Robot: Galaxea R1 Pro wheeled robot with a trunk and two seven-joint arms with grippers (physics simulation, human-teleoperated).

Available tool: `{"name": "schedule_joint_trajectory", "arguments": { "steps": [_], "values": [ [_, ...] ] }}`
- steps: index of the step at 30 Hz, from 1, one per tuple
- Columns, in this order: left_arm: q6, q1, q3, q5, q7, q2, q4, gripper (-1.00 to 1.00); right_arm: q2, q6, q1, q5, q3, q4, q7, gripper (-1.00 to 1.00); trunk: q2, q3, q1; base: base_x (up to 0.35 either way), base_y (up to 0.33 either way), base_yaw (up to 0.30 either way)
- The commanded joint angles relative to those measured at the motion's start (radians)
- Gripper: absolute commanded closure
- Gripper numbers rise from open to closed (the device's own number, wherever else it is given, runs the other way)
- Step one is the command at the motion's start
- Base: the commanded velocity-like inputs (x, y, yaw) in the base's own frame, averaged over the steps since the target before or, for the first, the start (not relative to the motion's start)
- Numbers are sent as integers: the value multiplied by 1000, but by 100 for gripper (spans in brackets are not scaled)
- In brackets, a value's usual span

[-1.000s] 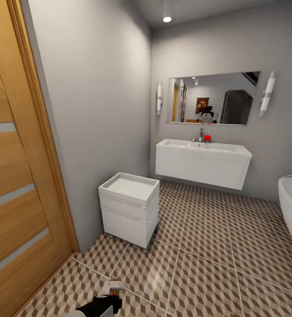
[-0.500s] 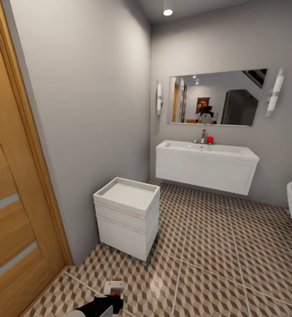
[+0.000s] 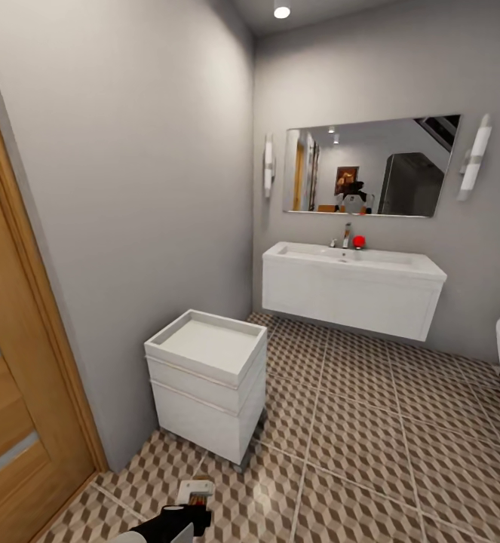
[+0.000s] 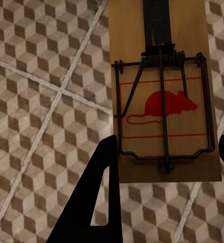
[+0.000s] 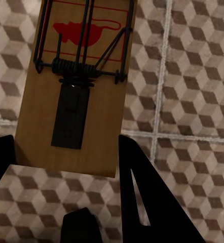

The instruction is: Take the four mousetraps from the cabinet in the bathroom and place them on the bathroom floor. Make sure all four end up on the same floor surface, and ensure that at least two of them are either under or directly next to the same bathroom sink.

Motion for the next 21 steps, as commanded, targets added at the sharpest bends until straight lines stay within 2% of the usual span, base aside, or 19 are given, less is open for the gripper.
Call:
{"name": "schedule_joint_trajectory", "arguments": {
  "steps": [1,21],
  "values": [
    [5,-1,7,-9,5,0,-1,100,0,1,-1,-10,-1,1,1,100,-1,-1,0,25,-19,0],
    [5,-1,7,-4,3,0,1,100,0,1,-1,-8,0,1,1,100,-1,-1,0,17,-60,0]
  ]
}}
